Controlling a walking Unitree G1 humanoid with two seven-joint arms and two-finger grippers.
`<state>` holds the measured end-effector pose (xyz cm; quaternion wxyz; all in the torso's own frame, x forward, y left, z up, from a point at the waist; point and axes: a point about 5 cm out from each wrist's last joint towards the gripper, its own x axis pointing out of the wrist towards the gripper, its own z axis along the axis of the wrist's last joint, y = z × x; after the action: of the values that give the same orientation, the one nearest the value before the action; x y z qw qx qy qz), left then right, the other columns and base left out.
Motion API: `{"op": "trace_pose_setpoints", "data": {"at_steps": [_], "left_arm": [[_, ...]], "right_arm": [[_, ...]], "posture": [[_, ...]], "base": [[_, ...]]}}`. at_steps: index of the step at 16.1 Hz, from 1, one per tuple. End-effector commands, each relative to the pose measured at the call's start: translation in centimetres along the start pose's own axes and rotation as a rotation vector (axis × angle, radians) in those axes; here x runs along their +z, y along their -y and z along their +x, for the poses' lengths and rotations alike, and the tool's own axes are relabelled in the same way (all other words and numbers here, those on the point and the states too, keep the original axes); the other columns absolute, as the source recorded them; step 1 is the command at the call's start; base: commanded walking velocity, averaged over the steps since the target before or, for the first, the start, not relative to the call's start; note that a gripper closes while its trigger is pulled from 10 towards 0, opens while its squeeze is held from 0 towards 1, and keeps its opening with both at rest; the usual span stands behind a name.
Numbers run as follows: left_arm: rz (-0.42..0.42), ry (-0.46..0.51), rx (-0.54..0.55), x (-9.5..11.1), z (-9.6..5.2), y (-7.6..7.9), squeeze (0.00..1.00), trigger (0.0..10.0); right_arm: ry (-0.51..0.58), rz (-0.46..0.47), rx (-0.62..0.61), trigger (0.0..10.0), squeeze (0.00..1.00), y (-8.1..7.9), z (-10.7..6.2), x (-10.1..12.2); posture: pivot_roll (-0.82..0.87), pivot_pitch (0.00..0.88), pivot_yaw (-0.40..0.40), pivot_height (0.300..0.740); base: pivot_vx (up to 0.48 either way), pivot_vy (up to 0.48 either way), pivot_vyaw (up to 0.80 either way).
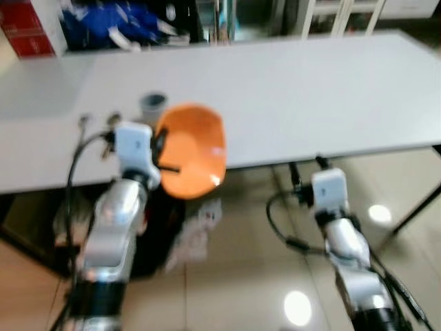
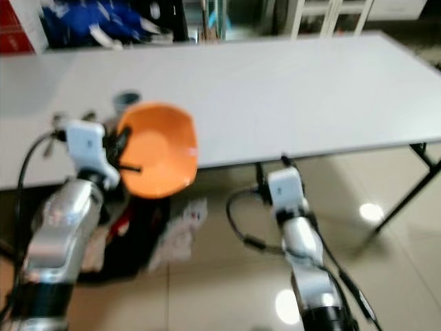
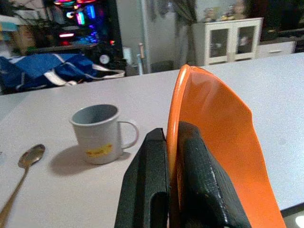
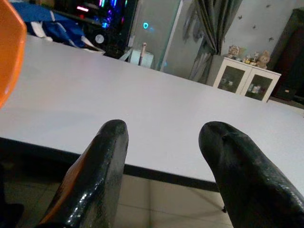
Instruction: Setting the table
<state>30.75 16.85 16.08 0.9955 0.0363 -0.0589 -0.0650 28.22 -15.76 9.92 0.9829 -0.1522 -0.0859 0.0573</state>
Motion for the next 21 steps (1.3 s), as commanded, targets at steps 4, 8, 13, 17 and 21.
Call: {"op": "trace_pose_setpoints", "data": {"at_steps": [4,8,13,17,21], "left_arm": [[-0.004,0.014,0.031,0.2,0.4,-0.4,0.00,0.0],[-0.008,0.017,0.048,0.2,0.6,-0.7,0.00,0.0],[0.004,0.033,0.024,0.8,0.9,-0.3,0.00,0.0],[0.016,0.039,0.020,1.1,1.2,-0.5,0.00,0.0],[0.034,0.036,0.001,1.2,1.4,-0.4,0.00,0.0]], "right_arm": [[0.001,-0.012,-0.017,10.0,0.00,0.7,-0.1,-0.1],[0.003,-0.018,-0.013,10.0,0.00,0.8,0.0,-0.1],[0.005,-0.020,-0.010,10.0,0.00,0.7,-0.1,-0.1],[0.003,-0.020,-0.006,10.0,0.00,0.6,-0.2,-0.2],[0.000,-0.020,-0.004,10.0,0.00,0.5,-0.3,-0.2]], "posture": [[-0.13,0.000,0.077,0.740],[-0.13,0.000,0.077,0.740],[-0.13,0.000,0.077,0.740],[-0.13,0.000,0.078,0.740],[-0.13,0.000,0.079,0.740]], "base": [[0.327,-0.347,0.00],[0.095,0.000,0.00],[0.466,0.000,0.00],[0.480,0.000,0.00],[0.480,0.000,0.00]]}}
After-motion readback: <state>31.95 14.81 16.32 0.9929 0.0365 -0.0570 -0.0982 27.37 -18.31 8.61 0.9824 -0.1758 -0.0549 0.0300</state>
